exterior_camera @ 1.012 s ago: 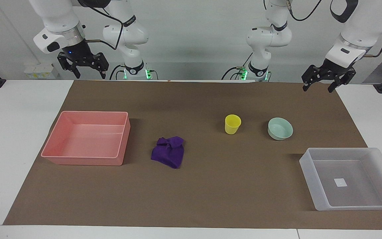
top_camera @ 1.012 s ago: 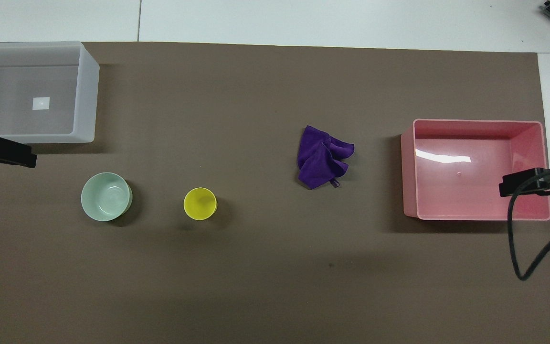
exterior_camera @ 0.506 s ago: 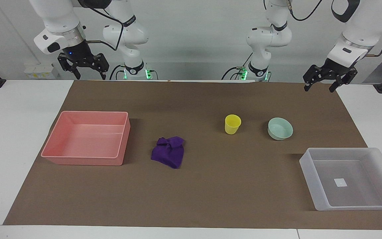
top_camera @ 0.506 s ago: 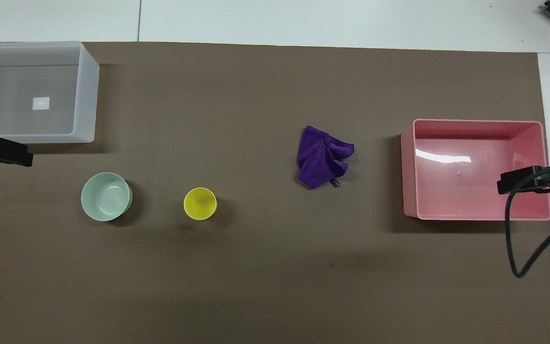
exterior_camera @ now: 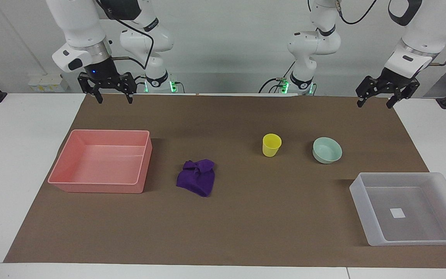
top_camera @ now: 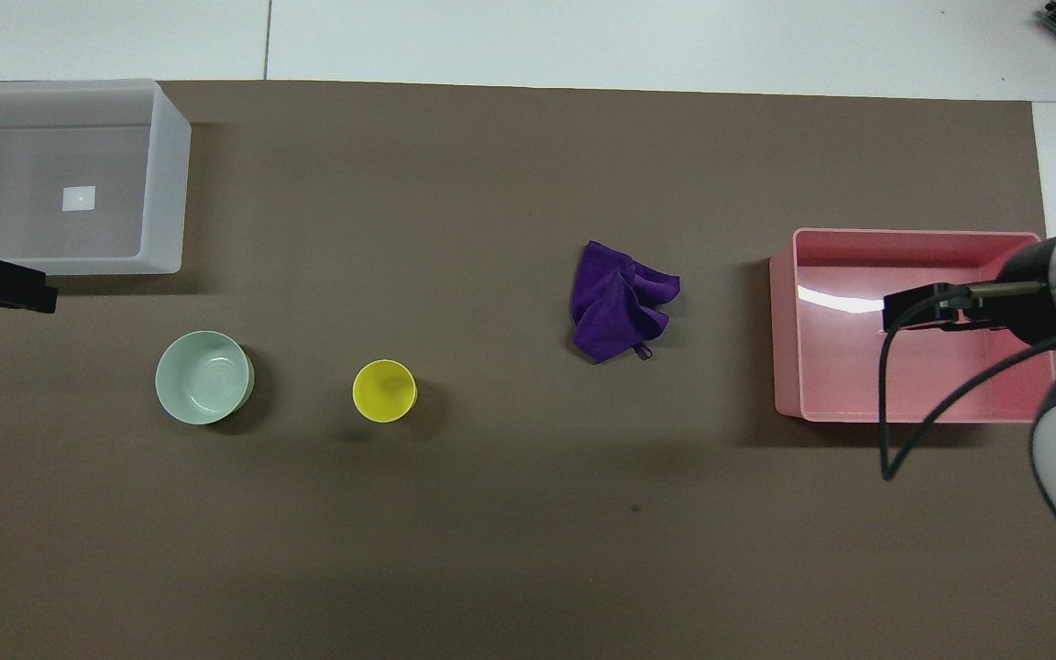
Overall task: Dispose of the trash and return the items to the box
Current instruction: 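Reach the right gripper to the purple cloth and grasp it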
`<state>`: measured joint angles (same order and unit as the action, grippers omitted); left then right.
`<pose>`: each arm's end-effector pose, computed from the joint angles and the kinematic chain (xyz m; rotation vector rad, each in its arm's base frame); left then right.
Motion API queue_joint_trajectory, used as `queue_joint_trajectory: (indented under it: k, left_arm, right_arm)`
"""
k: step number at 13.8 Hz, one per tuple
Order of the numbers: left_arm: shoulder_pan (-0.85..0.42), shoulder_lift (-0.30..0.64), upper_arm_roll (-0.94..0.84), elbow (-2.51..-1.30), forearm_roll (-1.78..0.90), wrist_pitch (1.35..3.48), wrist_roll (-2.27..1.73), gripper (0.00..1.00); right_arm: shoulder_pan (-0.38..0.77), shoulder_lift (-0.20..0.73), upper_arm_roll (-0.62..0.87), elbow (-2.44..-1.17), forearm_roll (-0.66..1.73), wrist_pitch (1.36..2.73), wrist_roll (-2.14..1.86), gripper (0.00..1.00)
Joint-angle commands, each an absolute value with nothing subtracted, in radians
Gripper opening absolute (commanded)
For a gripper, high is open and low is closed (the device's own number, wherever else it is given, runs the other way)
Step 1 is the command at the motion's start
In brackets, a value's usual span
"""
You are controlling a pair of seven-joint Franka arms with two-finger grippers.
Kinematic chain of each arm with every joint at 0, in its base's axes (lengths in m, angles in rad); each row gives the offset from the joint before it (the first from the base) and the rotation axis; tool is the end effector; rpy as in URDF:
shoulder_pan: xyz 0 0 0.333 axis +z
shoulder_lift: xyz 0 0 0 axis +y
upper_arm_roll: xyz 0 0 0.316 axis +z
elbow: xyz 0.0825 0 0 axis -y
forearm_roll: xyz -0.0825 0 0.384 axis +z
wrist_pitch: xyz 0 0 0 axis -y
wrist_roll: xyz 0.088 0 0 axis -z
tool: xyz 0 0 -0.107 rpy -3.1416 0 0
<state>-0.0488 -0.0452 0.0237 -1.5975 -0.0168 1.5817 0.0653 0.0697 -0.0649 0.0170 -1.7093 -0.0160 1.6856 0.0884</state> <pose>0.5414 -0.0151 0.6376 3.1208 -0.1413 0.0465 0.5413 0.0458 0.6044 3.1275 -0.0003 0.0665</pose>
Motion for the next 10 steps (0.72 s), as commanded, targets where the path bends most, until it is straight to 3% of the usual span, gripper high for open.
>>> queue_joint_trajectory:
  k: [1, 10]
  left_arm:
    - [-0.031, -0.061, 0.015, -1.641, -0.015, 1.640, 0.075, 1.00]
    - [0.032, -0.003, 0.015, -1.701, -0.029, 1.784, 0.141, 1.00]
  right_arm:
    - [0.090, 0.001, 0.021, -1.718, -0.003, 1.787, 0.113, 1.00]
    - [0.325, 0.343, 0.021, -1.718, -0.002, 2.237, 0.391, 1.00]
